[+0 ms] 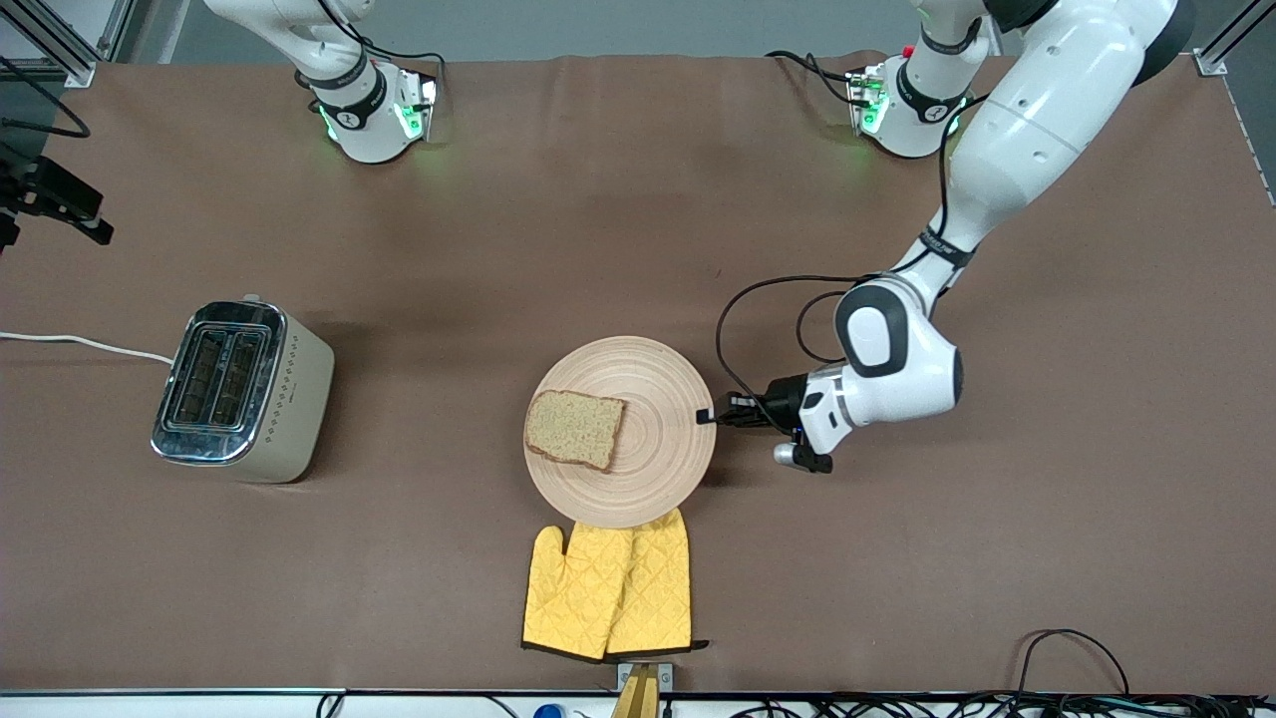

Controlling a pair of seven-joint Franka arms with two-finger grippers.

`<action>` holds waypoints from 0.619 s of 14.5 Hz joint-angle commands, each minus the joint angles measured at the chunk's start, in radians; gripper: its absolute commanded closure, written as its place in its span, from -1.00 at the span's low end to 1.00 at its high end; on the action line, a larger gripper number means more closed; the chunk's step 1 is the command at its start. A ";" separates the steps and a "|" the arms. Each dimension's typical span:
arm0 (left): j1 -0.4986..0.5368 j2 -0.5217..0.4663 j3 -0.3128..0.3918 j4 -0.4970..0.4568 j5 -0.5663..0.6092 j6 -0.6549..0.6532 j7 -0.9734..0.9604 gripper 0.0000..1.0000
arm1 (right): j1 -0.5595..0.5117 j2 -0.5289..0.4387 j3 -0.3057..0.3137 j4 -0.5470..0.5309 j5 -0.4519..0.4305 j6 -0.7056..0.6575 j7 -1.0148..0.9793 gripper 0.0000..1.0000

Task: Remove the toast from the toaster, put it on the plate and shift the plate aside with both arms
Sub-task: 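Slide the plate with the left gripper away from the toaster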

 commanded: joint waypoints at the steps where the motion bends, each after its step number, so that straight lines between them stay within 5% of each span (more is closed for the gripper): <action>1: 0.045 -0.076 0.003 0.010 0.004 -0.054 -0.035 0.99 | 0.003 0.011 0.005 0.019 -0.032 -0.006 0.028 -1.00; 3: 0.112 -0.097 0.000 0.011 0.041 -0.062 -0.035 1.00 | -0.020 0.017 0.011 0.045 -0.028 -0.010 0.023 -1.00; 6: 0.205 -0.119 -0.001 0.010 0.049 -0.127 -0.035 1.00 | -0.101 0.019 0.103 0.056 -0.028 -0.007 0.025 -1.00; 9: 0.293 -0.127 -0.003 0.016 0.052 -0.203 -0.032 1.00 | -0.083 0.021 0.106 0.056 -0.029 0.000 0.034 -1.00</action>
